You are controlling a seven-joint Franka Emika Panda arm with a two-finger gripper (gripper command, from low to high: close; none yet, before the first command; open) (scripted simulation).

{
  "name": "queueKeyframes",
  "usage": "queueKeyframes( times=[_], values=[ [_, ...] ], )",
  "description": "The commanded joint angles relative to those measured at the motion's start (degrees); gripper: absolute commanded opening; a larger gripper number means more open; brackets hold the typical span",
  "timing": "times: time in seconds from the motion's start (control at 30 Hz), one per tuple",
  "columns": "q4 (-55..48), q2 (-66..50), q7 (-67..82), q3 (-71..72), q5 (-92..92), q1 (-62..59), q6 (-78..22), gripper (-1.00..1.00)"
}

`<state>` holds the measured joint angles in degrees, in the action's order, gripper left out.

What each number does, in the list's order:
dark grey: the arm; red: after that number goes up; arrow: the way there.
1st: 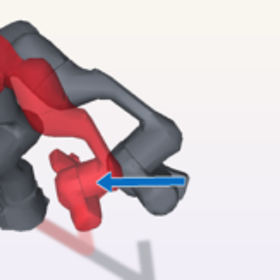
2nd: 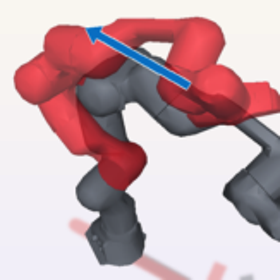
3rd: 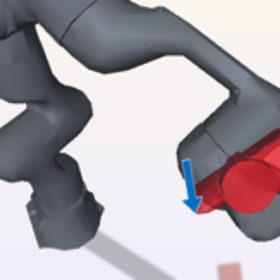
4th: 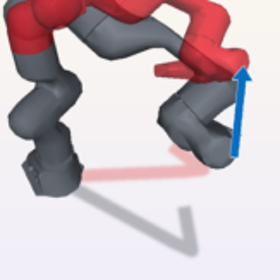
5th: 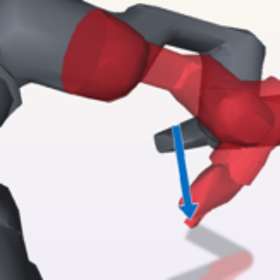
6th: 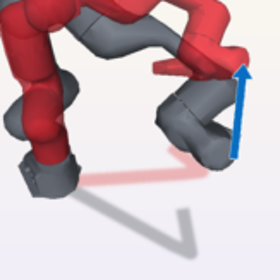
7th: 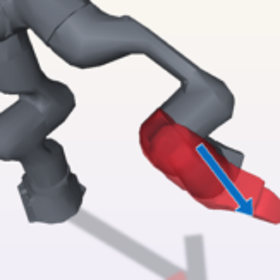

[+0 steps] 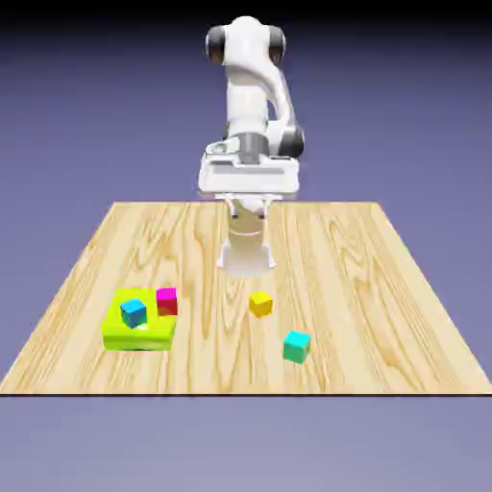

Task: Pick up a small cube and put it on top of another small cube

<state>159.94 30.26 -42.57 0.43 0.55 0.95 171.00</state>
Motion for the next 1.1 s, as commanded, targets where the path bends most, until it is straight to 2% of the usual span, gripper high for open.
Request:
queueKeyframes(
  times=[0.0, 0.9, 0.97, 1.07],
  values=[
    [-0.9, -2.0, -0.1, 0.4, 0.5, 0.2, -2.5, 0.0],
    [-24.7, -55.8, -2.7, 10.1, 12.7, 6.2, -69.8, 0.0],
    [-25.2, -56.9, -2.8, 10.3, 12.9, 6.3, -71.2, 0.0],
    [-20.7, -60.1, -4.2, 9.0, 15.0, 5.8, -63.7, 0.0]
  ],
)
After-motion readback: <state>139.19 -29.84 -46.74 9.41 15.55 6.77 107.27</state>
